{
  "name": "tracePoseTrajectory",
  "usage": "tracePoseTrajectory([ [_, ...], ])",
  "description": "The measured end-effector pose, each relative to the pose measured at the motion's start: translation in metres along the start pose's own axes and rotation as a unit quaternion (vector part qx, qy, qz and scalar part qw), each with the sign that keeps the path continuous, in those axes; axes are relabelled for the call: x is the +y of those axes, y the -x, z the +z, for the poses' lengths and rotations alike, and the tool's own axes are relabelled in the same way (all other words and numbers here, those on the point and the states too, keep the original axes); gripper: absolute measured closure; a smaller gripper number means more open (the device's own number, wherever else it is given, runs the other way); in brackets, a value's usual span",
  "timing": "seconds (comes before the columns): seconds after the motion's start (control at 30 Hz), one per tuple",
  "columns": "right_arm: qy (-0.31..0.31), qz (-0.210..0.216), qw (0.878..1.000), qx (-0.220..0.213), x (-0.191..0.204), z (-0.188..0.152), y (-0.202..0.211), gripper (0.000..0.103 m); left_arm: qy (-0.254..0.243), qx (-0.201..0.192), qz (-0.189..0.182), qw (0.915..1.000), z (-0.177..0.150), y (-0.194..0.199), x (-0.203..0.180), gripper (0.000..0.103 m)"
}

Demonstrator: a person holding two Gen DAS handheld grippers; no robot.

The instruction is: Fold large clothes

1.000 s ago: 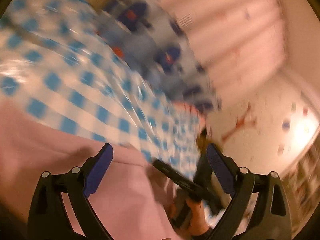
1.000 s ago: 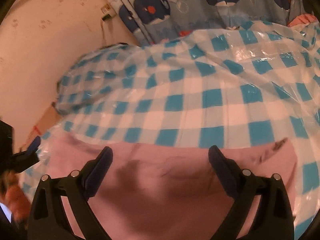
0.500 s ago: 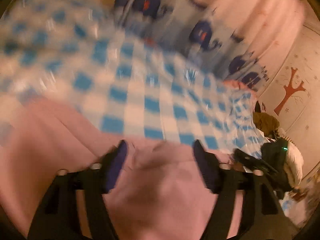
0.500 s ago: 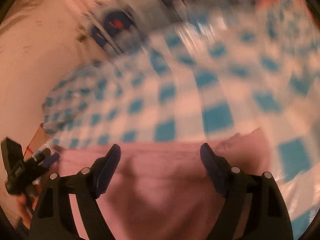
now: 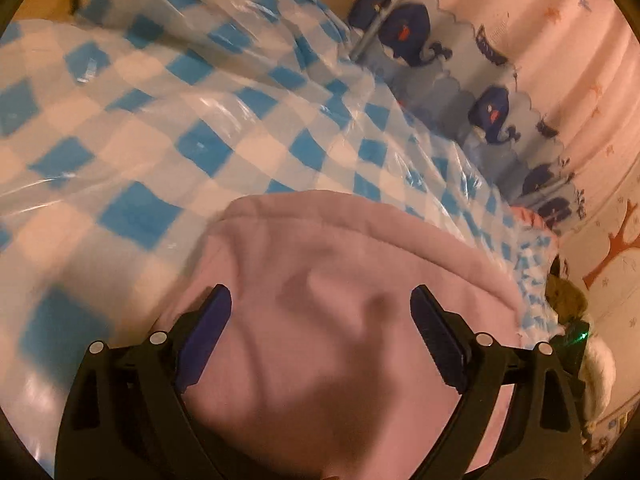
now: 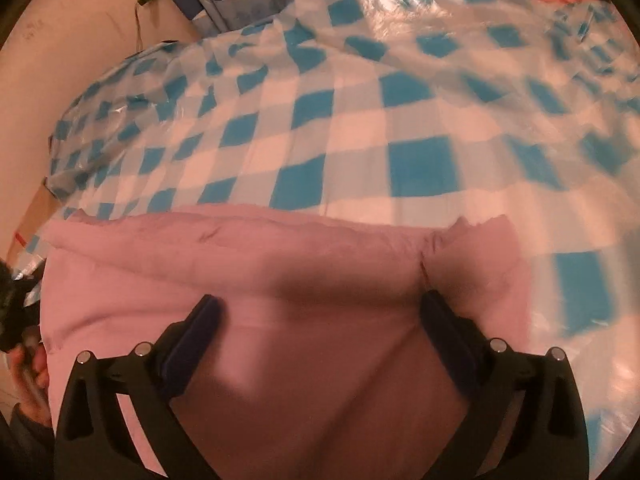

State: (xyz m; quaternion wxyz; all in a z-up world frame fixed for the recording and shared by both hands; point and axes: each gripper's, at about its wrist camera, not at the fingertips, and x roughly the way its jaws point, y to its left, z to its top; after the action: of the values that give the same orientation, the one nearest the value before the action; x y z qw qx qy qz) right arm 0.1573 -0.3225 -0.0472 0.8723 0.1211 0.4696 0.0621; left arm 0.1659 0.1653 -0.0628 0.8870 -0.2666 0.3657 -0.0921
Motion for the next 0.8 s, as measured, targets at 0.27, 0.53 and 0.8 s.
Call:
tracePoseTrajectory([
  [0.27, 0.07, -0.033, 0.997, -0.005, 0.01, -0.088, 0.065, 0.007, -0.123, 0.008, 0.017, 0.9922, -0.078, 0.098, -0.018, 0.015],
  [0.53, 0.034, -0.007, 0.999, 0.016, 0.009, -0.086, 0.083, 0.006, -0.152, 0.026, 0.061, 0.9861, -0.105, 0.108, -0.014, 0.015],
  [0.8, -0.156, 0.123, 0.98, -0.032, -0.085, -0.171, 0.177, 0.006, -0.032, 0.016, 0.053, 0.998, -0.129, 0.185, 0.047, 0.015],
])
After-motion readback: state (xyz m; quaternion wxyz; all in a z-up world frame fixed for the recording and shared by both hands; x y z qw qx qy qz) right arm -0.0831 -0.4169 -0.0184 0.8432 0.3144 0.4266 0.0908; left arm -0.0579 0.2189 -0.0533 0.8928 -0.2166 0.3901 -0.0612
